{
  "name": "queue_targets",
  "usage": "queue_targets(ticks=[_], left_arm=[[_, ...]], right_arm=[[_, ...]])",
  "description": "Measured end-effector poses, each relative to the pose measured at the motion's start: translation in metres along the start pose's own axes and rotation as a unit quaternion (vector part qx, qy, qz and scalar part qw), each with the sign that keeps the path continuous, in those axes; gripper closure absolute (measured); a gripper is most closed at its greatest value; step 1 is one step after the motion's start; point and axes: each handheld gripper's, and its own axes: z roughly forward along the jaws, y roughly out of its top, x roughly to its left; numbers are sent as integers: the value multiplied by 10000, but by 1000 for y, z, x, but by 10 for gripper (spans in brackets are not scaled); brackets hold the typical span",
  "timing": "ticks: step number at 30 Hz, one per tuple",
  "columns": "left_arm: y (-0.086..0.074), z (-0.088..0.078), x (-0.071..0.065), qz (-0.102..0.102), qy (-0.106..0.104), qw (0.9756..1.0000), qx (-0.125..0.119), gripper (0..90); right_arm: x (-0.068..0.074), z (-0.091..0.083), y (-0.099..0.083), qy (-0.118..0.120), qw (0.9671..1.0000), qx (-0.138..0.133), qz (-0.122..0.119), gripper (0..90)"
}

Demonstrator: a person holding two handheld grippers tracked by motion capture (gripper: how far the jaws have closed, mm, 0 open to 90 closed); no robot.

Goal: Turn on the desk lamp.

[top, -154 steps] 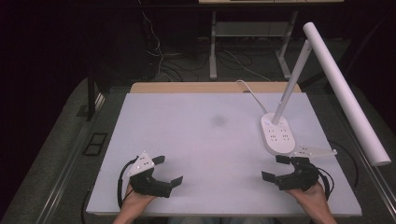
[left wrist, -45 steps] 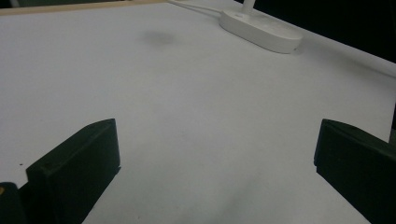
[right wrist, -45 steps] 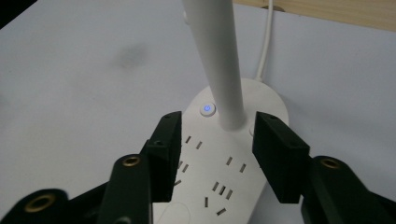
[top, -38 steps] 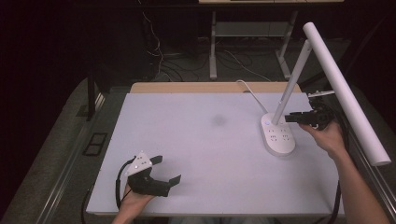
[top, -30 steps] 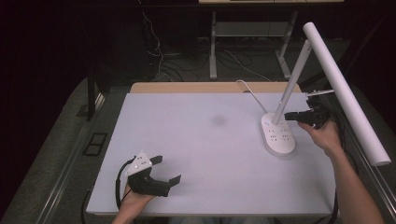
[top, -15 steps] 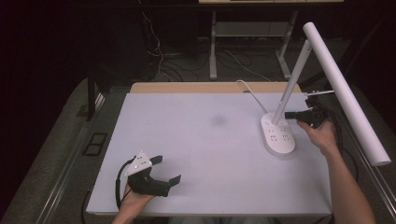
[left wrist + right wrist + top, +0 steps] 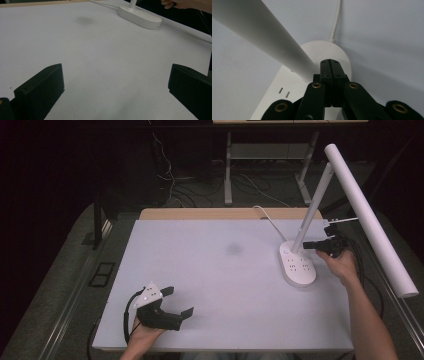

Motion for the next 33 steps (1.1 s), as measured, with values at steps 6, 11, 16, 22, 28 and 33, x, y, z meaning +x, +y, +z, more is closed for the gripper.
queue_targets(ticks=[6, 11, 16, 22, 28, 33], left_arm=[[0, 0, 0, 3, 18, 10000, 7, 0], [0, 0, 0, -4, 31, 10000, 5, 0], [0, 0, 0, -8, 31, 10000, 8, 0], [0, -1, 0, -24, 22, 10000, -11, 0], [0, 0, -2, -20, 1, 10000, -2, 0], [-1, 1, -2, -11, -1, 10000, 16, 0]], right_arm=[[-1, 6, -1, 38, 10000, 33, 48, 893], [-3, 9, -2, 50, 9999, 62, 79, 894], [-3, 11, -3, 107, 9999, 131, 32, 893], [-1, 13, -1, 78, 9998, 169, 101, 895], [-1, 14, -4, 63, 9998, 98, 180, 896], [-2, 14, -5, 48, 9998, 64, 180, 897]])
